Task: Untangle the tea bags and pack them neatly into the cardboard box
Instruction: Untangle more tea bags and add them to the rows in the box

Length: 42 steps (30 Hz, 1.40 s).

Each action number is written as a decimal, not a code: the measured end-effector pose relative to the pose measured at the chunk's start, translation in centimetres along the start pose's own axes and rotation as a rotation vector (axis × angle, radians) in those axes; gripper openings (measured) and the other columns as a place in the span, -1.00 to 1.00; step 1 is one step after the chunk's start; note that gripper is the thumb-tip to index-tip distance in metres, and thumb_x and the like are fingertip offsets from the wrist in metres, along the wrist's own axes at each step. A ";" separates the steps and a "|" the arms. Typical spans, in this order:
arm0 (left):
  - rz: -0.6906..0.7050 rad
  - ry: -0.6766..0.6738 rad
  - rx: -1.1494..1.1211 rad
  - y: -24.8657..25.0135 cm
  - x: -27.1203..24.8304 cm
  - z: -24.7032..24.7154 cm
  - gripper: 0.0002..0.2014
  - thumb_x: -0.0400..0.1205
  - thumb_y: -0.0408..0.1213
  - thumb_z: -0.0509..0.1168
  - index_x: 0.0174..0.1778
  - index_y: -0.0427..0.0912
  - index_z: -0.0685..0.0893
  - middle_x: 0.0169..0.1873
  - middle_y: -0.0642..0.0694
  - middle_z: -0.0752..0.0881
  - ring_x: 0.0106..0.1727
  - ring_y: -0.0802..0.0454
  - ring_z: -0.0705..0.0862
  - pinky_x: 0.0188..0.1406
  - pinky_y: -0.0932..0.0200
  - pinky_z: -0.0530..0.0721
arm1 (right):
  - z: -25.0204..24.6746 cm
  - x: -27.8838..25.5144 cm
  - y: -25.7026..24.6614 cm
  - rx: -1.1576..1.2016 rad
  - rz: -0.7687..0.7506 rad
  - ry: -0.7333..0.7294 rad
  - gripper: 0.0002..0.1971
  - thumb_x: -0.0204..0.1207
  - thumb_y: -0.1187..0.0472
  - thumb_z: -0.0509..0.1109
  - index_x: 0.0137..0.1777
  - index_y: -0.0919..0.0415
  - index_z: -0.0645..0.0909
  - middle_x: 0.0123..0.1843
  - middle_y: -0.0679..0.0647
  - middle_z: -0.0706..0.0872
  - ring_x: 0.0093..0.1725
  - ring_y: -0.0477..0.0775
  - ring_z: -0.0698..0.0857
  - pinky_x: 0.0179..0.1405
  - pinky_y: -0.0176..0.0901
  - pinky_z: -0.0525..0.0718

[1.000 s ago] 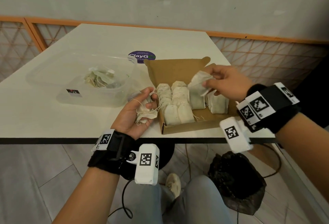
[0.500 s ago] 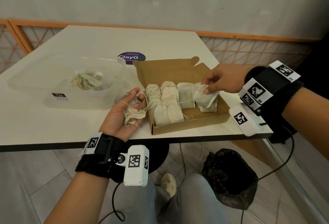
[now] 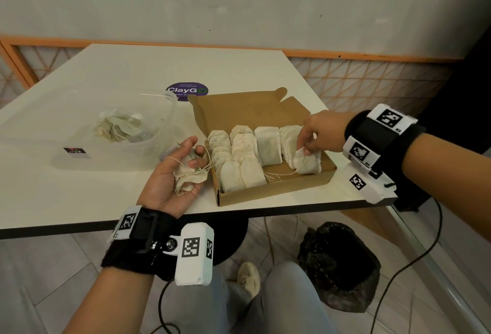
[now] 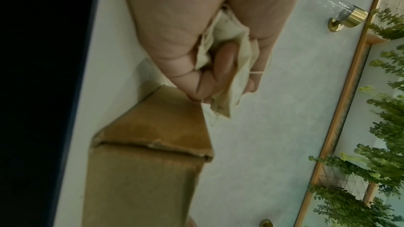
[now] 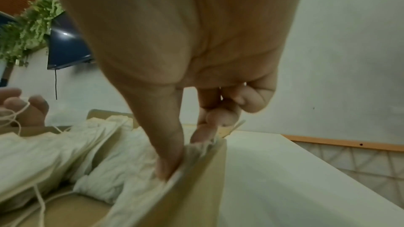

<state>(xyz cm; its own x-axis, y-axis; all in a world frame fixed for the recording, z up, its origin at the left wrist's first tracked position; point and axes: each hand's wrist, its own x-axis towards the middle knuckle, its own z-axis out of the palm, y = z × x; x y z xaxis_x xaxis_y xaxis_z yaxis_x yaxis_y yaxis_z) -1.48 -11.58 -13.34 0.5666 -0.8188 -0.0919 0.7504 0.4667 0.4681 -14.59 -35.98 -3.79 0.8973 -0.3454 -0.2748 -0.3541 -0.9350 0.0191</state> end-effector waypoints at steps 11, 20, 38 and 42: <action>-0.012 -0.022 -0.011 0.0 0.1 -0.1 -0.53 0.09 -0.38 0.71 -0.13 -0.17 0.73 -0.27 -0.08 0.62 -0.51 0.18 0.51 -0.53 0.42 0.53 | 0.2 -2.9 0.3 0.012 0.018 0.081 -0.78 0.48 0.29 0.31 -0.18 0.00 0.75 -0.09 -0.11 0.44 -0.04 -0.04 0.52 -0.01 -0.14 0.56; -0.001 -0.020 -0.064 -0.1 -0.4 0.5 -0.59 0.13 -0.44 0.66 -0.14 -0.26 0.74 -0.30 -0.16 0.63 -0.51 0.12 0.55 -0.61 0.30 0.60 | 1.1 -3.1 0.3 0.060 0.043 0.182 -0.80 0.56 0.18 0.27 -0.05 -0.07 0.72 -0.01 0.01 0.42 -0.04 -0.02 0.46 -0.03 -0.20 0.42; -0.008 0.145 0.063 -0.1 0.4 -0.2 -0.69 0.68 0.00 0.12 0.08 -0.13 0.62 -0.18 -0.12 0.71 -0.24 0.02 0.75 -0.45 0.25 0.60 | 3.4 0.2 -14.7 0.491 -0.427 0.384 -0.77 0.39 0.21 0.48 0.02 0.03 0.56 -0.05 -0.08 0.46 -0.16 -0.26 0.44 -0.17 -0.50 0.36; 0.004 0.154 0.141 -0.3 0.1 0.2 -0.62 0.72 -0.04 0.08 -0.21 -0.16 0.68 -0.39 -0.08 0.66 -0.48 0.12 0.63 -0.66 0.36 0.50 | 3.3 0.5 -14.2 0.550 -0.491 0.441 -0.79 0.46 0.31 0.36 0.04 0.06 0.62 -0.02 -0.05 0.51 -0.07 -0.20 0.51 -0.06 -0.54 0.41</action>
<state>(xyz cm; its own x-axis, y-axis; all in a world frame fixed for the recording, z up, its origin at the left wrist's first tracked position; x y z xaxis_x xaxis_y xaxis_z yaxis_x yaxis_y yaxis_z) -1.68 -11.88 -13.27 0.6227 -0.7513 -0.2185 0.6995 0.4095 0.5857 -10.00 -22.65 -7.40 0.9623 -0.0178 0.2714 0.1264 -0.8542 -0.5044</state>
